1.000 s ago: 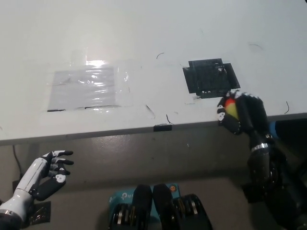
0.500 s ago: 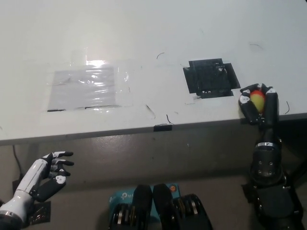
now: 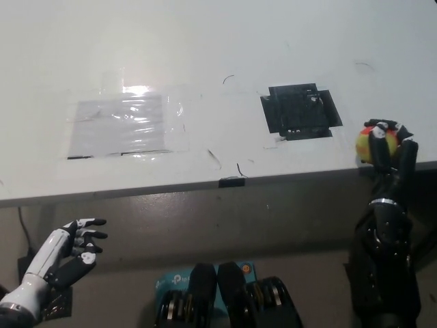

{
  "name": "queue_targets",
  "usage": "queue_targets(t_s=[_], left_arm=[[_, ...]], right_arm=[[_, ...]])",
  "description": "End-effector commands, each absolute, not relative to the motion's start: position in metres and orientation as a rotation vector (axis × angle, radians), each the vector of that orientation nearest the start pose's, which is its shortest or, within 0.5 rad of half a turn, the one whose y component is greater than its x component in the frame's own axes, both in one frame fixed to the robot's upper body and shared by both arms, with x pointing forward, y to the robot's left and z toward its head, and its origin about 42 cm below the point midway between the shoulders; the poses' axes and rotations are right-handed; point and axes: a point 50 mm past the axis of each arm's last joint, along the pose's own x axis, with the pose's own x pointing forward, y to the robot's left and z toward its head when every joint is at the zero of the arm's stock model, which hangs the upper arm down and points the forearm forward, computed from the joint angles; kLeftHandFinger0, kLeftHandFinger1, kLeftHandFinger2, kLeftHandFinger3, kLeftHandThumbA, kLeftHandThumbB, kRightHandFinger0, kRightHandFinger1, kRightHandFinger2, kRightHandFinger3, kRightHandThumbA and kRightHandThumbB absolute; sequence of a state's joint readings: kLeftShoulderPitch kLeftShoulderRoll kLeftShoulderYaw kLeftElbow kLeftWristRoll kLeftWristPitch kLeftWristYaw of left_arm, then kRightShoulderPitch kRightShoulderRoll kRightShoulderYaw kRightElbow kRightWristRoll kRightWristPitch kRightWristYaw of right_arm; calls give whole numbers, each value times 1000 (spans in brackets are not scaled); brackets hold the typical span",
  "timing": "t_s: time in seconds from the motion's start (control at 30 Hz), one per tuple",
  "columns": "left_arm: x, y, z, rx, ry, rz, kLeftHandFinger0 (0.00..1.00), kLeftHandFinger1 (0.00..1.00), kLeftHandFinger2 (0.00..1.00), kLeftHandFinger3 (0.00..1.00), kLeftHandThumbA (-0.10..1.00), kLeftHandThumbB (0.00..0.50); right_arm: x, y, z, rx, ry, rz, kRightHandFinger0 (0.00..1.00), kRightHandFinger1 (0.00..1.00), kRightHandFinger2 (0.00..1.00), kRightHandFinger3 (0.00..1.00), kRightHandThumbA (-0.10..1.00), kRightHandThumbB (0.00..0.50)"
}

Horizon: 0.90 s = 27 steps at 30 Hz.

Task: The robot uses right hand to squeeze a small tennis ball placed on the black area of the table

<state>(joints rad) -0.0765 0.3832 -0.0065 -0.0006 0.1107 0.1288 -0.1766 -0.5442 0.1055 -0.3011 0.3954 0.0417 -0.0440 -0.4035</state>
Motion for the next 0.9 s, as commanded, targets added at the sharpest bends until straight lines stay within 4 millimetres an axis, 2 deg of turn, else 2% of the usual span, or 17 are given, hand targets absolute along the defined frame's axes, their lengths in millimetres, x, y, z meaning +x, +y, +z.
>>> queue_targets(t_s=[0.0,0.1,0.13,0.17,0.3,0.37,0.43,0.5,0.67,0.7,0.8,0.83,0.87], left_arm=[[309,333,145,509,30,-151,461,557,650,741,120,53],[309,332,144,518,31,-152,459,557,652,742,119,50],[310,332,143,518,34,-156,459,557,651,741,120,49],[310,332,143,520,37,-157,458,555,651,739,127,54],[310,332,145,522,26,-160,457,550,638,728,139,60],[311,332,148,528,35,-154,470,572,672,755,106,50],[312,332,149,519,28,-156,458,563,662,747,58,49],[313,332,150,529,19,-163,443,549,647,740,78,47],[314,331,151,522,27,-160,475,558,644,733,75,52],[315,332,151,527,27,-165,480,555,641,737,118,61],[316,331,152,535,13,-170,463,547,630,730,113,58],[316,331,152,535,13,-170,463,547,630,729,113,59],[316,332,152,536,18,-168,461,546,632,729,111,59]], right_arm=[[436,-210,307,1072,-330,-199,0,0,285,534,-100,10],[433,-210,313,1075,-320,-196,0,0,289,554,-100,24],[431,-210,312,1076,-320,-194,0,0,300,640,-100,32],[430,-209,313,1078,-316,-185,0,0,298,666,-100,25],[429,-206,312,1088,-294,-179,0,0,284,652,-100,1],[428,-208,309,1083,-293,-183,0,0,279,638,-100,0],[428,-209,306,1098,-286,-182,0,0,268,676,-100,0],[426,-211,304,1095,-279,-179,0,0,265,697,-100,0],[427,-213,299,1084,-254,-182,0,0,282,689,-100,0],[427,-213,297,1076,-254,-175,0,0,281,686,-100,0],[427,-213,295,1039,-246,-165,0,0,283,653,-100,0],[428,-214,294,1027,-242,-158,0,0,282,652,-100,13],[429,-213,295,965,-249,-137,0,0,279,605,-100,44]])
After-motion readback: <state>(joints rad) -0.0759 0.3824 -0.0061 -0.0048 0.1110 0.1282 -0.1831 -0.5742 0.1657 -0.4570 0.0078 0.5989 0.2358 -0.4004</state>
